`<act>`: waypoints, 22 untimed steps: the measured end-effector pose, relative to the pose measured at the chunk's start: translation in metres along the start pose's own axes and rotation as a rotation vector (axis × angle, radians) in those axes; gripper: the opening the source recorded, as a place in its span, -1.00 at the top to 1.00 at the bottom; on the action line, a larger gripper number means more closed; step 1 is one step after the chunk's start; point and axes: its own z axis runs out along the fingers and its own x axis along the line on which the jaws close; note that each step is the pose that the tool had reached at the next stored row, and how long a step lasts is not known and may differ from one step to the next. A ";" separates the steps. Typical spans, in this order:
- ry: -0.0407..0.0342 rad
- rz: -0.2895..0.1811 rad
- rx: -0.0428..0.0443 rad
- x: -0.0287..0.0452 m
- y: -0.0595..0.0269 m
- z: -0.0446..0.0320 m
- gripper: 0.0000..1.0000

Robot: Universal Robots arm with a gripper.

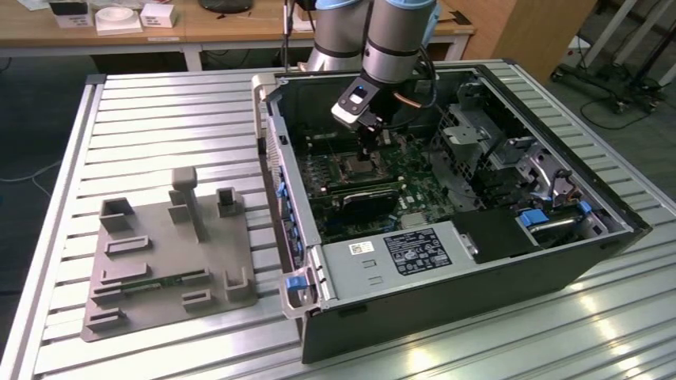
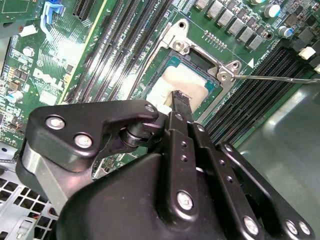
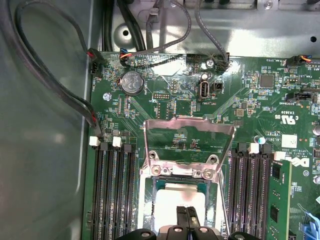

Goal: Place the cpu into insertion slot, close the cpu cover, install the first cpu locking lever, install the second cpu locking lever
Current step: 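Close the cpu cover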

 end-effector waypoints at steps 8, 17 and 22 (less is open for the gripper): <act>0.0040 0.000 -0.0002 0.0000 0.0000 0.0000 0.80; 0.0041 0.000 -0.0003 0.0000 0.0000 -0.0008 0.80; 0.0040 0.000 -0.0002 0.0000 -0.0001 -0.0032 0.80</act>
